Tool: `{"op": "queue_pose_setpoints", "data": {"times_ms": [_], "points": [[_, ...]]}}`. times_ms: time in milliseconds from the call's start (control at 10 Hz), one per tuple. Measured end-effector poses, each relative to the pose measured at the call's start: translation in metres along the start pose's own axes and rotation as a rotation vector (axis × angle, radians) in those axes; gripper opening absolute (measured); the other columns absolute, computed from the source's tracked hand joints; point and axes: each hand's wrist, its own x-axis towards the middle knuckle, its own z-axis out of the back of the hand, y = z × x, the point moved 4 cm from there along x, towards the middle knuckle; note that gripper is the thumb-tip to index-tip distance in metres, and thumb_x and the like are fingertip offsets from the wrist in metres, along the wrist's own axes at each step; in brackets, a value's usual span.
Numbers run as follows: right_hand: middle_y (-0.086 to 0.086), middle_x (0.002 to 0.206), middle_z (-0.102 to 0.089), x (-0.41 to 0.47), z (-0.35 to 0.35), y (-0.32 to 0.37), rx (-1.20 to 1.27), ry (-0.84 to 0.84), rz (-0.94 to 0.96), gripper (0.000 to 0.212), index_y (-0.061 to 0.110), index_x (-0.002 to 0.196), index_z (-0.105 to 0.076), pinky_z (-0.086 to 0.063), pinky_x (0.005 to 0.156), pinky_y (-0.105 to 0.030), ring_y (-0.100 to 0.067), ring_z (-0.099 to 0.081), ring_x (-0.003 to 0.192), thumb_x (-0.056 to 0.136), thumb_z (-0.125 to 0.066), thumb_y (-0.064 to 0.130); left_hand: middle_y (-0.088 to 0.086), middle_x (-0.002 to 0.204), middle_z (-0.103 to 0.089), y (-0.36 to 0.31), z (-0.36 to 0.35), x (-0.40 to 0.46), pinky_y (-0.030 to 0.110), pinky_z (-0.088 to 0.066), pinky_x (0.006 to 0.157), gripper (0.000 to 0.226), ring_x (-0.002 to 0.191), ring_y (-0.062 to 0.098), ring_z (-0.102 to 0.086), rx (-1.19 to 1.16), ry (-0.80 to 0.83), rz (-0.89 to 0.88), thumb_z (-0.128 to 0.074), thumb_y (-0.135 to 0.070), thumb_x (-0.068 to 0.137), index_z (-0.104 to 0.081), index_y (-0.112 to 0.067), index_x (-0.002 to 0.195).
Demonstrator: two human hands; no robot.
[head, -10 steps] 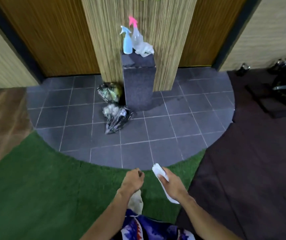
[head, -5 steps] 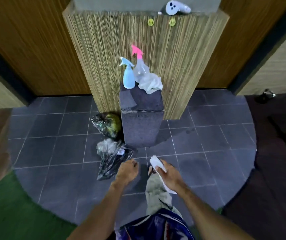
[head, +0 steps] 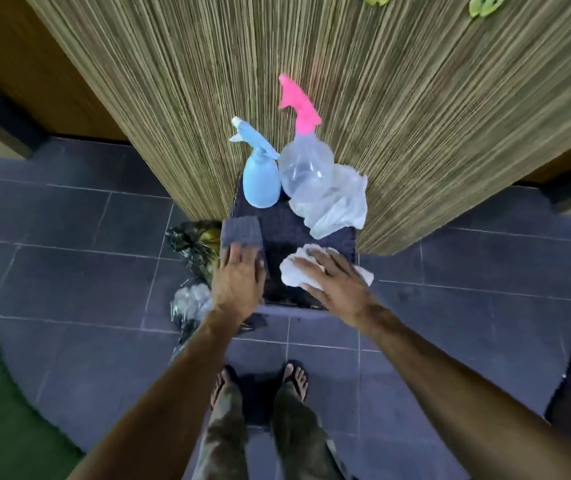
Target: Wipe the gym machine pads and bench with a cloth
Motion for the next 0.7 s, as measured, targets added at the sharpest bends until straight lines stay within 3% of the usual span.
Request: {"op": "queue_pose_setpoints", "data": {"times_ms": [100,200,400,600,700], "points": [[-0.006,0.153,-0.048,0.029,-0.034,-0.023,-0.093,0.008,0.199,0.048,0.027,0.147,-0.047,-0.045,0.111,-0.046,-0.033,-0.043,0.142,0.100,-0.052,0.039,0.017,0.148,-0.047,0.015,-0.030,0.037,0.052,-0.042,0.109,0.051,0.138,0.039,-0.043,0.095,-0.020,-0.053,-0.041,-0.037,0.095,-0.051,-0.013,0.139],[-0.010,0.162,-0.032,0.035,-0.065,-0.030,-0.100,0.004,0.343,0.055,0.028,0.152,-0.040,-0.035,0.117,-0.053,-0.037,-0.028,0.150,0.100,-0.056,0.040,0.014,0.161,-0.030,0.029,-0.061,0.044,0.051,-0.029,0.120,0.056,0.150,0.032,-0.028,0.181,-0.048,-0.125,-0.037,-0.041,0.100,-0.038,-0.015,0.150],[-0.010,0.163,-0.029,0.042,-0.076,-0.038,-0.062,-0.035,0.392,0.053,0.029,0.151,-0.042,-0.029,0.119,-0.052,-0.035,-0.024,0.152,0.101,-0.049,0.044,0.010,0.165,-0.020,0.033,-0.073,0.045,0.048,-0.019,0.125,0.058,0.154,0.026,-0.015,0.228,-0.112,-0.142,-0.030,-0.042,0.103,-0.026,-0.018,0.155],[-0.005,0.168,-0.015,0.041,-0.060,-0.031,-0.102,0.134,0.306,0.056,0.036,0.155,-0.029,-0.021,0.121,-0.057,-0.033,-0.011,0.156,0.103,-0.039,0.053,0.011,0.164,-0.021,0.030,-0.054,0.047,0.052,-0.026,0.122,0.059,0.153,0.029,-0.019,0.176,0.001,-0.145,-0.028,-0.044,0.103,-0.028,-0.016,0.154],[0.006,0.169,-0.009,0.017,-0.022,-0.018,0.129,0.176,0.061,0.059,0.045,0.156,-0.019,-0.025,0.120,-0.055,-0.023,-0.006,0.157,0.101,-0.029,0.063,0.006,0.166,-0.017,0.030,-0.015,-0.001,0.049,-0.032,0.119,0.060,0.153,0.027,-0.018,0.061,-0.027,-0.168,-0.027,-0.046,0.103,-0.026,-0.017,0.155]]}}
